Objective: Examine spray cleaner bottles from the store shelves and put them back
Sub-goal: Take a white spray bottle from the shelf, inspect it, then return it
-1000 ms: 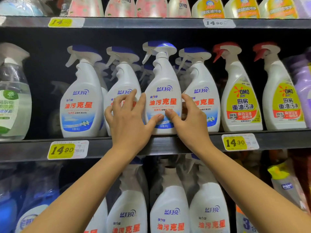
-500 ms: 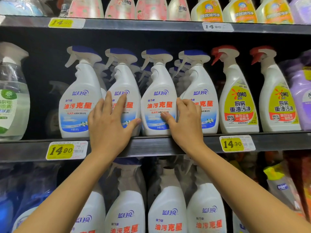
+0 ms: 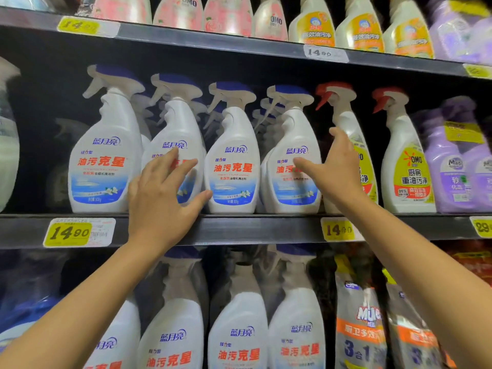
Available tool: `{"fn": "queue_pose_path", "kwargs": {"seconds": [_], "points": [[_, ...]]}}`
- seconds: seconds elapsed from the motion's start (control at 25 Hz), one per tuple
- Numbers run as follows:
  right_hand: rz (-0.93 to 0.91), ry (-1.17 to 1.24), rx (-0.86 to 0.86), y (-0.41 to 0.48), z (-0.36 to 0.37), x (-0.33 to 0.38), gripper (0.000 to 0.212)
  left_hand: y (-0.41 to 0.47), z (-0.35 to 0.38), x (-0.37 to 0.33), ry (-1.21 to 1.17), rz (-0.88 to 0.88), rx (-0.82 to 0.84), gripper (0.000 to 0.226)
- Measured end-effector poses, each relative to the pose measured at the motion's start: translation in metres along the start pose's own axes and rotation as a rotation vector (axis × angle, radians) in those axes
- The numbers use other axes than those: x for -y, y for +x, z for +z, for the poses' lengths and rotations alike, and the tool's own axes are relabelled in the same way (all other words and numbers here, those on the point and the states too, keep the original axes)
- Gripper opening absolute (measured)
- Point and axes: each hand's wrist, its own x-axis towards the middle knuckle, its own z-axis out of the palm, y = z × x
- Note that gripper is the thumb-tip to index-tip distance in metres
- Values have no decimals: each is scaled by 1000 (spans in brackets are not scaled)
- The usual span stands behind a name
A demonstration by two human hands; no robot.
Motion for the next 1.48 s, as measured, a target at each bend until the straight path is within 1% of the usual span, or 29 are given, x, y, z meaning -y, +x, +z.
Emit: {"fn": "queue_pose_path", "kwargs": {"seconds": [0.04, 0.12, 0.16, 0.2, 0.28, 0.32, 0.36, 0.44, 0.52, 0.64, 0.72, 0.84, 0.92, 1.0, 1.04, 1.12, 1.2, 1.32, 1.36, 1.48], "points": [[25, -41, 53, 2, 0, -4, 84, -1, 1, -1, 24, -13, 20, 57], [-24, -50, 134, 1, 5, -7, 71, -1, 3, 0, 56, -12, 45, 62], [-40, -38, 151, 1, 8, -7, 67, -1, 3, -1, 64, -2, 48, 63], [-28, -13, 155, 2, 9, -6, 67, -1, 3, -1, 69, 4, 48, 64], [74, 120, 161, 10, 8, -6, 68, -1, 2, 0, 78, 5, 51, 64], [120, 200, 181, 13, 7, -6, 64, -1, 2, 0, 85, 7, 56, 63], [147, 251, 209, 16, 7, -7, 60, -2, 3, 1, 92, 8, 62, 63], [161, 301, 246, 14, 10, -6, 60, -2, 3, 1, 97, 7, 63, 61], [145, 369, 226, 6, 15, -3, 60, -2, 2, 0, 95, 6, 58, 58], [79, 456, 114, -9, 13, 2, 56, -3, 1, 0, 89, 1, 57, 52], [59, 572, 44, -20, 2, 3, 54, -3, 0, 1, 78, -3, 64, 50], [16, 691, 17, -37, -26, 7, 51, -3, -4, -6, 9, -65, 55, 47], [9, 825, 54, -54, -45, 11, 44, -9, -11, -21, -91, -110, 45, 43], [60, 986, 107, -77, -57, 13, 40, -24, -21, -46, -287, -154, 68, 38], [86, 1033, 132, -92, -60, 13, 38, -36, -27, -61, -462, -202, 115, 38], [112, 1072, 181, -127, -63, 10, 37, -65, -42, -92, -841, -324, 282, 38], [121, 1067, 197, -164, -63, 7, 43, -97, -54, -111, -1071, -415, 449, 37], [155, 1000, 185, -215, -62, -2, 51, -150, -70, -123, -1271, -496, 628, 49], [183, 990, 191, -231, -61, -5, 52, -169, -74, -124, -1301, -539, 658, 55], [319, 1007, 244, -275, -60, -14, 52, -218, -85, -126, -1294, -701, 709, 76]]}}
